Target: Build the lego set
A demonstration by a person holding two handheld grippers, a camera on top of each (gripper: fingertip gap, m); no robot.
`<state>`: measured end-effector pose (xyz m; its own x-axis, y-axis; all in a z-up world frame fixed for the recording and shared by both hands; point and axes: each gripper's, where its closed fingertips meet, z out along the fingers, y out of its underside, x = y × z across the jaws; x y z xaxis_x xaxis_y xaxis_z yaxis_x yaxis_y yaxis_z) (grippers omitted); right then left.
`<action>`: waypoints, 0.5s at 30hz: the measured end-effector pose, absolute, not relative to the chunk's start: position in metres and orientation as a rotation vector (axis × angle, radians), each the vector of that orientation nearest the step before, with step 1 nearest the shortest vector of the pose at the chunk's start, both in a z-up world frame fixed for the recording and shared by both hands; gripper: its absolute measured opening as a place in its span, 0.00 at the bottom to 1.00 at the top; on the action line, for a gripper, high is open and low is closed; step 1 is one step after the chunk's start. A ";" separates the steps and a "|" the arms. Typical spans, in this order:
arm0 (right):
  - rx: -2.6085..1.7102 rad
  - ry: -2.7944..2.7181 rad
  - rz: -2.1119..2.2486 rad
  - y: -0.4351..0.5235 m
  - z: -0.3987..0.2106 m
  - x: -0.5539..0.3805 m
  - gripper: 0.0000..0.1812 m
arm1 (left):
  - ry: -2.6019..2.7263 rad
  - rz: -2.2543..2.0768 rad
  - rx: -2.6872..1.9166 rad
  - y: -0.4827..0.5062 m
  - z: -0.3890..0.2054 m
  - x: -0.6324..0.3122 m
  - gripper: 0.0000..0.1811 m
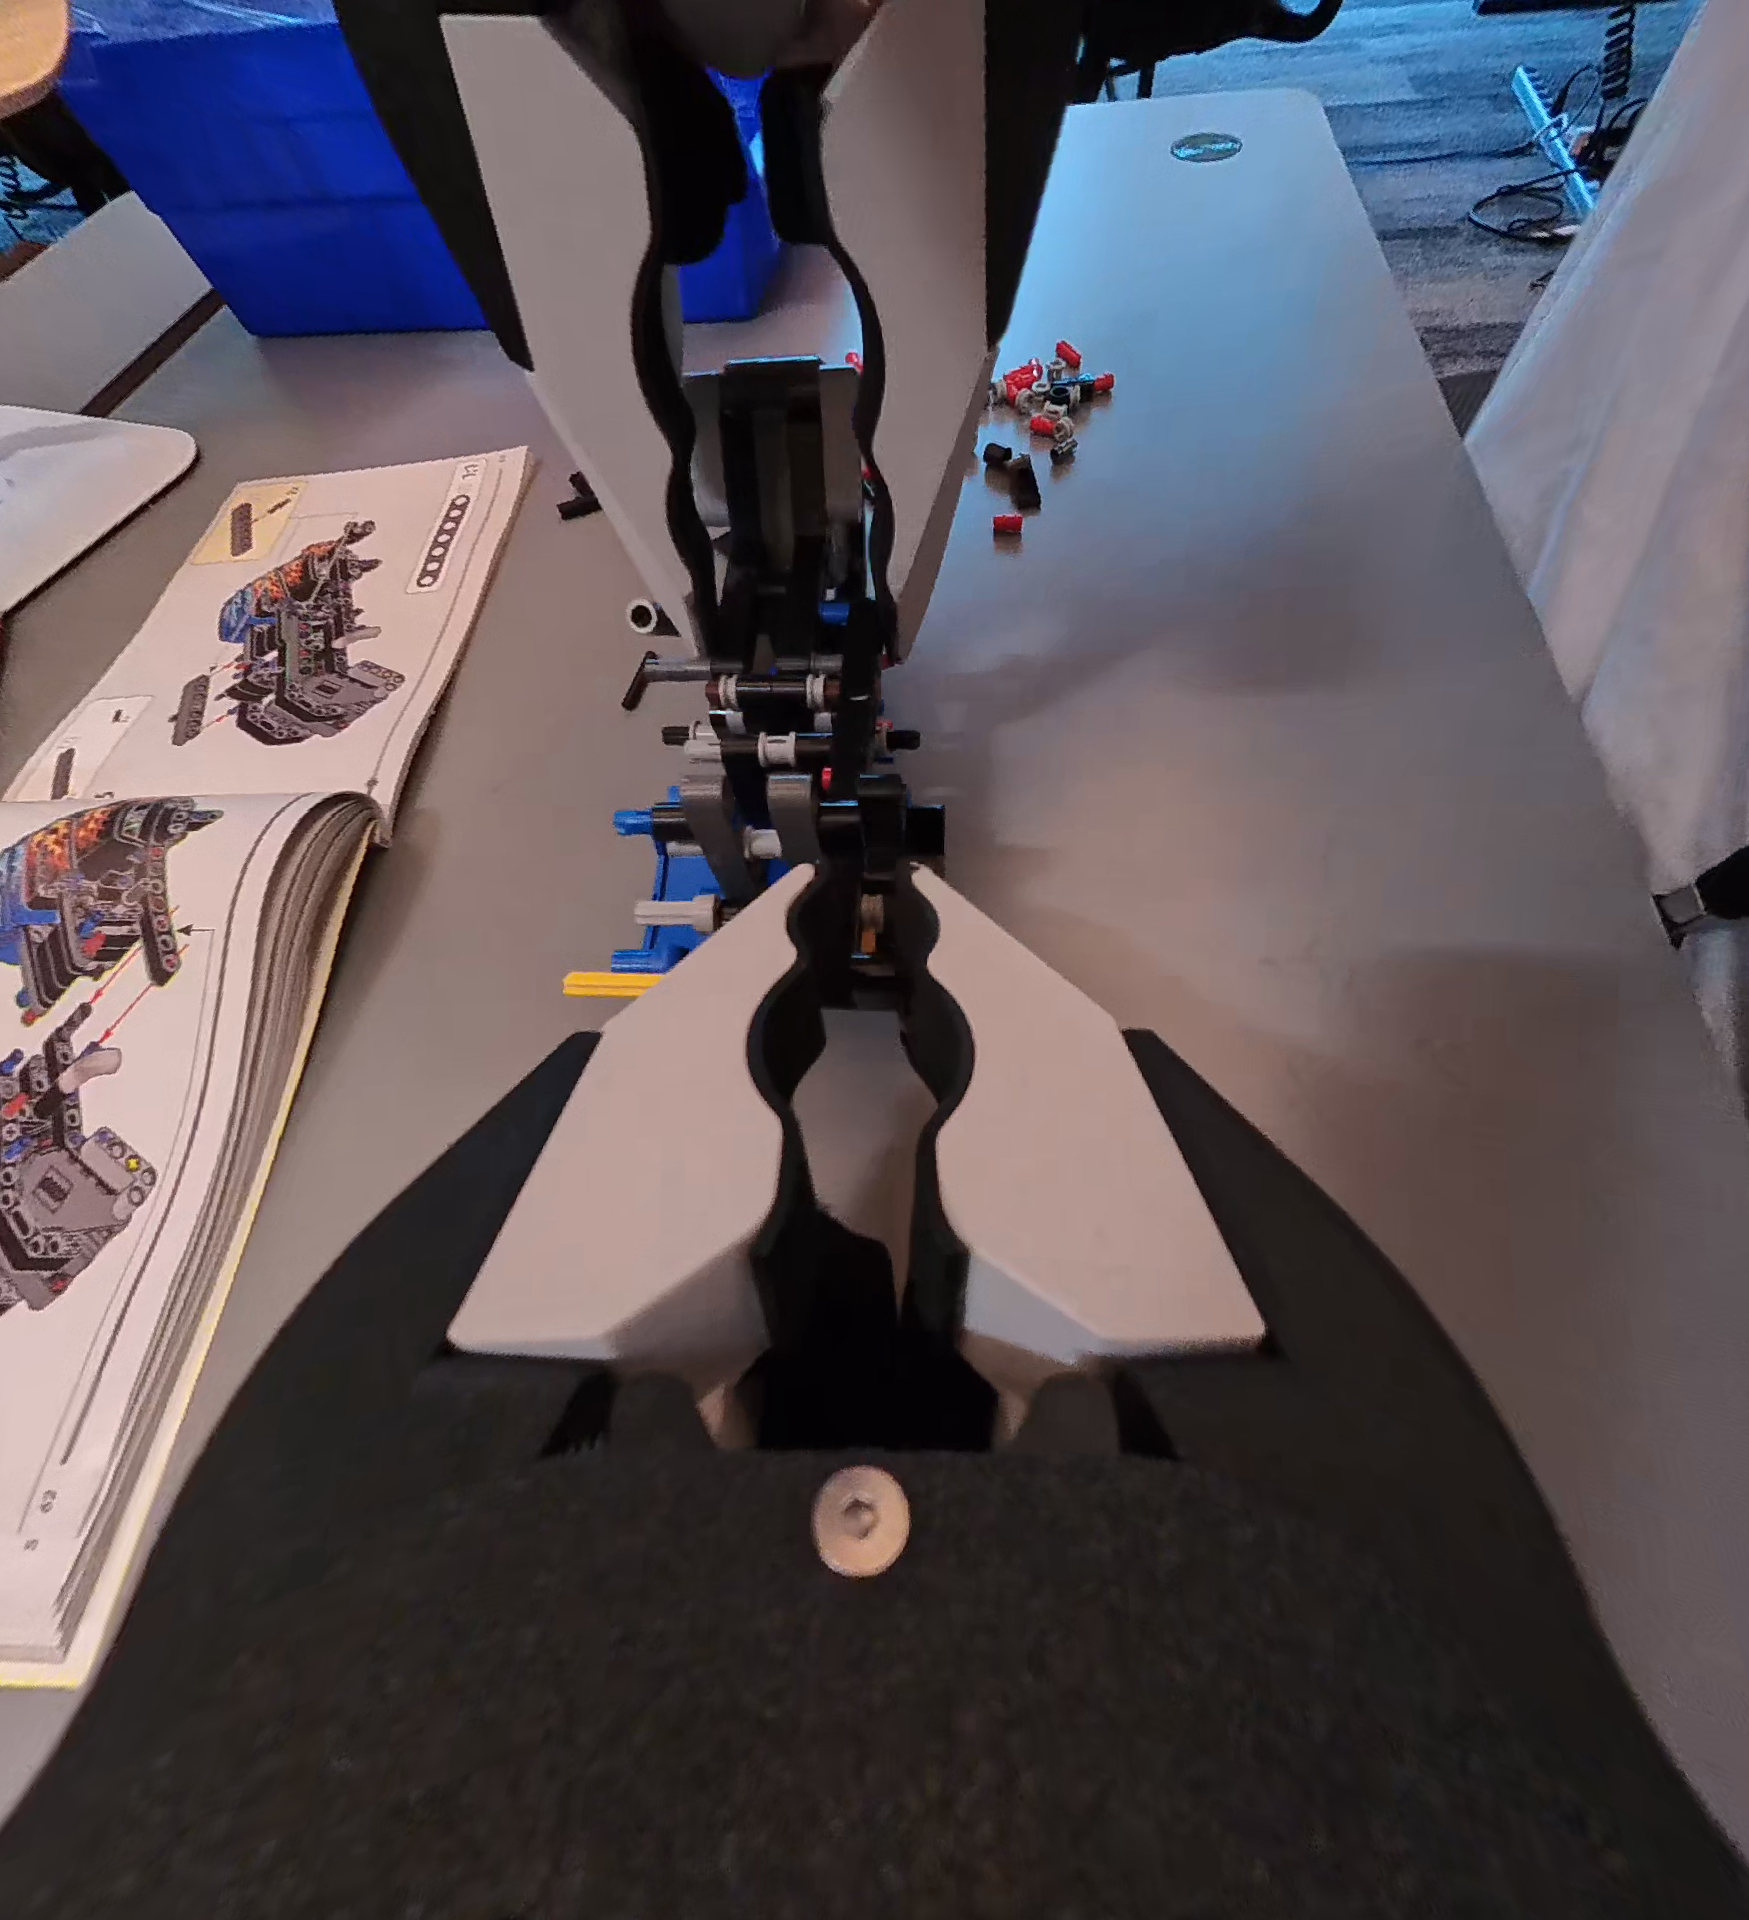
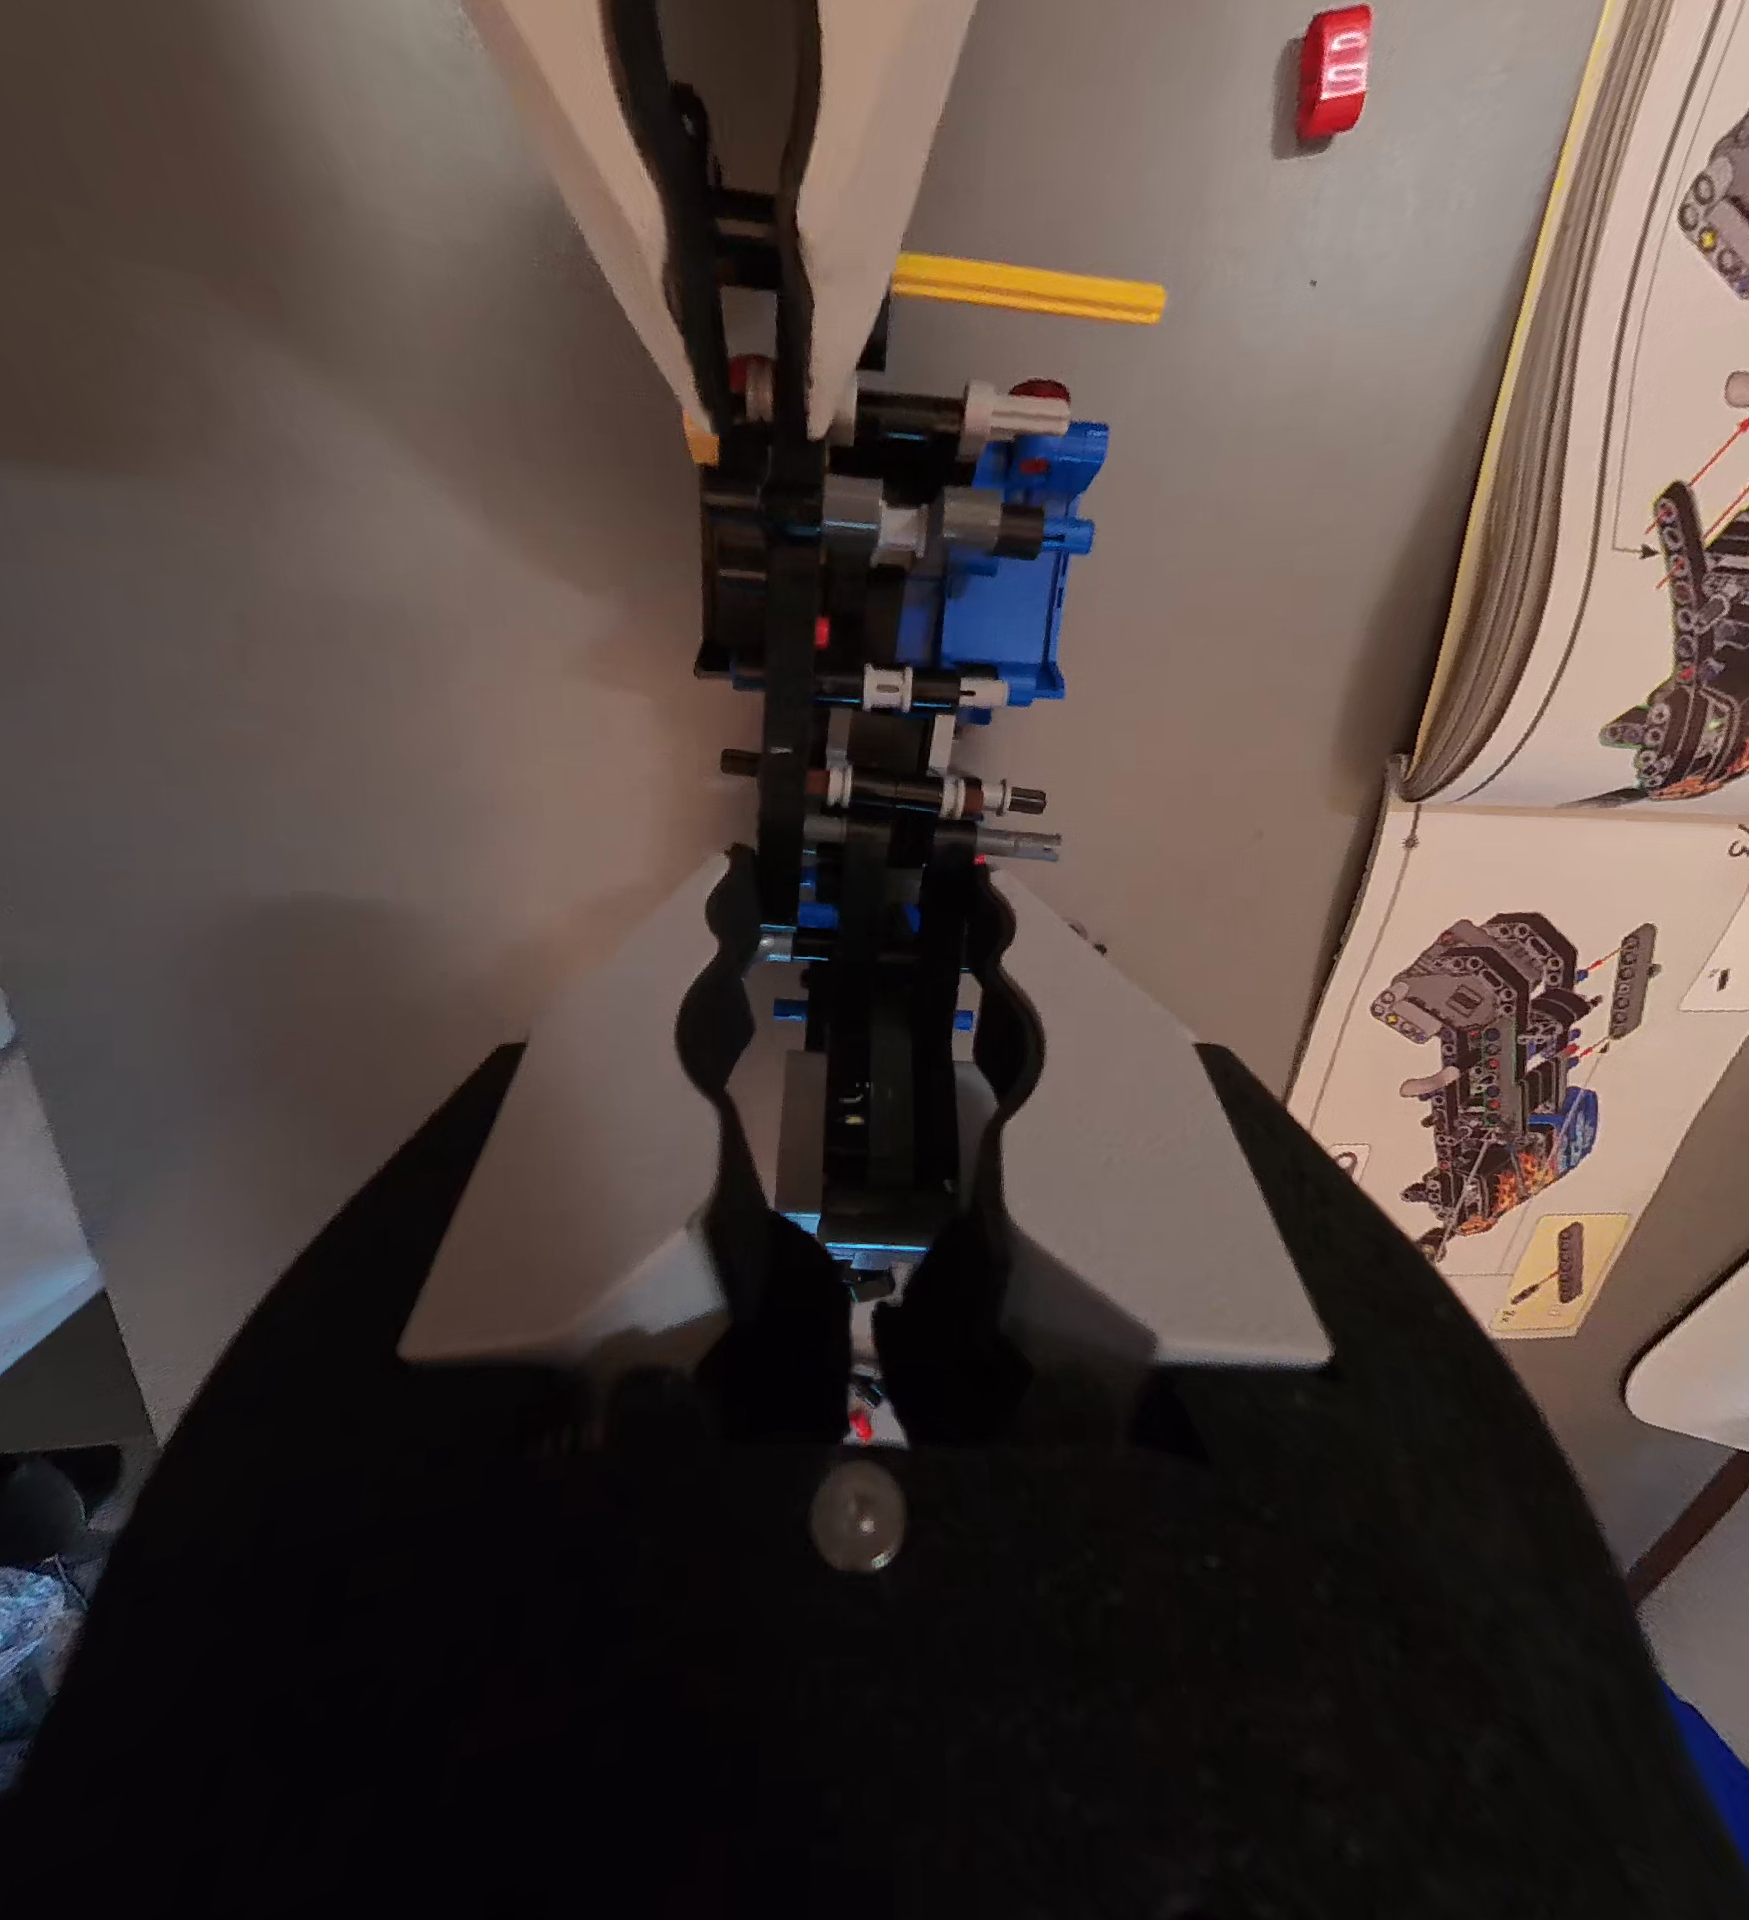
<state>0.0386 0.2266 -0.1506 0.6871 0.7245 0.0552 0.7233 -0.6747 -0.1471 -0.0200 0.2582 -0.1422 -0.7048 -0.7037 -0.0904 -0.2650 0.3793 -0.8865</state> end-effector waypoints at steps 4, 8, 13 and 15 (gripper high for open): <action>-2.734 -1.188 0.002 0.227 -0.150 0.039 0.21 | 2.185 -1.268 -0.824 0.257 -0.142 -0.020 0.03; -2.752 -1.156 0.019 0.227 -0.151 0.040 0.21 | 2.181 -1.245 -0.806 0.256 -0.143 -0.020 0.02; -2.717 -1.226 -0.016 0.226 -0.151 0.039 0.21 | 2.190 -1.253 -0.803 0.253 -0.143 -0.020 0.02; -2.707 -1.240 -0.021 0.226 -0.151 0.040 0.21 | 2.188 -1.241 -0.787 0.251 -0.143 -0.020 0.02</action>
<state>0.0396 0.2264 -0.1509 0.6554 0.7509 0.0808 0.7532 -0.6421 -0.1427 -0.0202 0.2512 -0.1434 -0.7077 -0.6928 -0.1387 -0.2368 0.4175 -0.8773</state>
